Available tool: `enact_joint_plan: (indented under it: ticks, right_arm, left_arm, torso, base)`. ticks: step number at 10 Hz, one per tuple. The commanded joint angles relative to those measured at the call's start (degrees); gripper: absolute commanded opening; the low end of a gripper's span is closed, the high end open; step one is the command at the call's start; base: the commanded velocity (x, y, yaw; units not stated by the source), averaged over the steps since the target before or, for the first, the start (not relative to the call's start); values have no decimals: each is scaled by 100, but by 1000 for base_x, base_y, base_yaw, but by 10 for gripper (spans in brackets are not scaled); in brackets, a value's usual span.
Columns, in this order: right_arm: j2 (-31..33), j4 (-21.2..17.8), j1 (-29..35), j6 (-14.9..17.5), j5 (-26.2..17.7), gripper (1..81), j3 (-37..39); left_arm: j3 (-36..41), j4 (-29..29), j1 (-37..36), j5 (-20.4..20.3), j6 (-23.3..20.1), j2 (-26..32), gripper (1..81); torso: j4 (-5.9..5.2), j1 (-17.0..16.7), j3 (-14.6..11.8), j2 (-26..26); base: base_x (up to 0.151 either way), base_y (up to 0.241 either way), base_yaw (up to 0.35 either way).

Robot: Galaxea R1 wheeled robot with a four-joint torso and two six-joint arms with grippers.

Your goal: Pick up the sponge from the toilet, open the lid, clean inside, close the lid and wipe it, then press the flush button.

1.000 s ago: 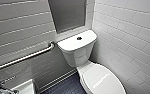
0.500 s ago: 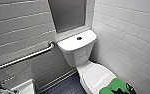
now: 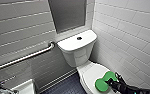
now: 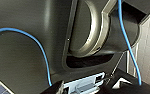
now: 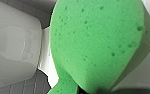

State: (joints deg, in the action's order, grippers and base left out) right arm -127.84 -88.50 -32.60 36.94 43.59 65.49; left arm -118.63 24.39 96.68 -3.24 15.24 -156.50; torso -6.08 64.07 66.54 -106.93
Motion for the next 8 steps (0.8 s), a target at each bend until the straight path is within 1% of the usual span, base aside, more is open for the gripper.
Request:
enact_joint_plan:
  ticks: [1, 2, 3, 4, 5, 7, 8]
  right_arm:
    - [-420, -782, 1365, 226, -1897, 10, 1306]
    - [-551, -791, 1391, 226, -2047, 10, 1544]
    - [-727, -774, 1391, 278, -2100, 10, 1772]
    - [-886, -783, 1443, 402, -2267, 10, 1983]
    - [-1026, -791, 1505, 402, -2390, 10, 2124]
    - [-1290, -835, 1611, 411, -2417, 10, 2406]
    - [-1404, -905, 1611, 411, -2591, 10, 2659]
  left_arm:
    - [76, -22, 224, 403, -3, 66, 811]
    - [41, -22, 224, 403, -3, 57, 811]
    - [15, -23, 224, 403, -3, 48, 811]
    - [15, -22, 224, 403, -3, 40, 811]
    - [15, -31, 224, 403, -3, 40, 811]
    - [15, -31, 224, 403, 5, 40, 811]
    - [15, -31, 241, 403, 5, 40, 811]
  torso:
    - [0, 0, 0, 0]
    - [0, 0, 0, 0]
    - [0, 0, 0, 0]
    - [0, 0, 0, 0]
    - [0, 0, 0, 0]
    - [0, 0, 2, 0]
    - [0, 0, 2, 0]
  base:
    - [0, 0, 0]
    - [0, 0, 0]
    - [0, 0, 0]
    - [0, 0, 0]
    - [0, 0, 0]
    - [0, 0, 0]
    - [0, 0, 0]
